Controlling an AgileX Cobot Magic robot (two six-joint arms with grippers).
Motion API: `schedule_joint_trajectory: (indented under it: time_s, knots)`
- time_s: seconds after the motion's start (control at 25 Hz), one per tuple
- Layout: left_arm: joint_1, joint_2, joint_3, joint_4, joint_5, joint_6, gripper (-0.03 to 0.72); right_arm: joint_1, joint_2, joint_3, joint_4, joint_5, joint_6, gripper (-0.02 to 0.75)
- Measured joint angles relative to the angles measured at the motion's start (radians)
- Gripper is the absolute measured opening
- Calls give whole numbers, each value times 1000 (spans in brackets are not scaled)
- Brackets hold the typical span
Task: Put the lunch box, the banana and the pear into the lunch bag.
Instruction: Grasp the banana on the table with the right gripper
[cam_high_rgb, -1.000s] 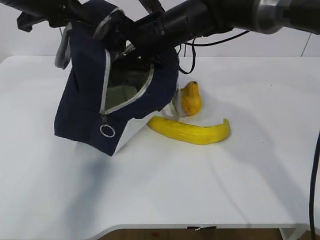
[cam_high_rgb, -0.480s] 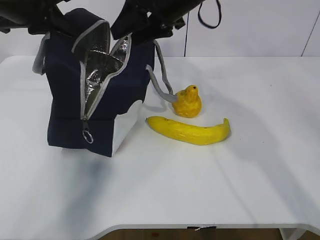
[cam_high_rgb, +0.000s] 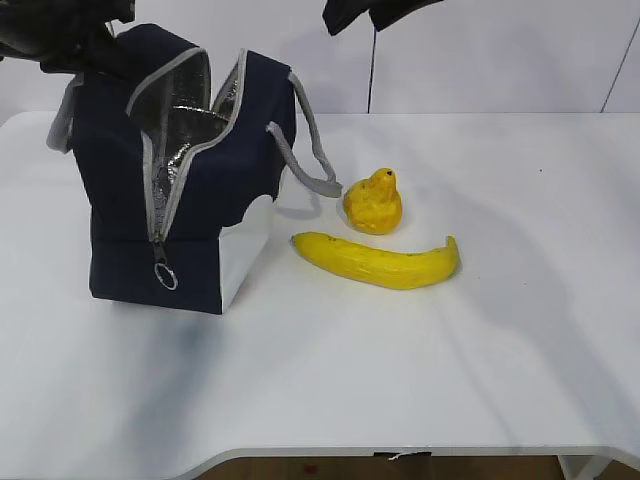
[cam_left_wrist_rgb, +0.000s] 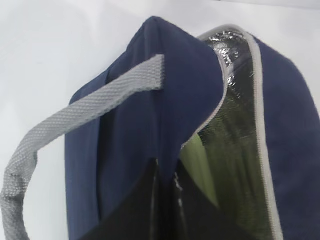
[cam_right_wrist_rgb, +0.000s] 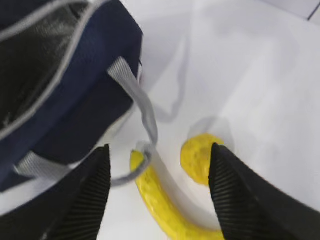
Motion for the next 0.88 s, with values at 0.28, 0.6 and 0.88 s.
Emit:
schedule_joint_trajectory:
  time_s: [0.28, 0.6, 0.88]
  knots:
    - [0, 10, 0, 35, 13, 0, -6, -1, -88, 85, -49, 2, 18, 494]
    - [0, 14, 0, 40, 13, 0, -6, -1, -228, 416, -99, 2, -69, 471]
    - [0, 14, 0, 28, 13, 0, -6, -1, -292, 602, -103, 0, -151, 462]
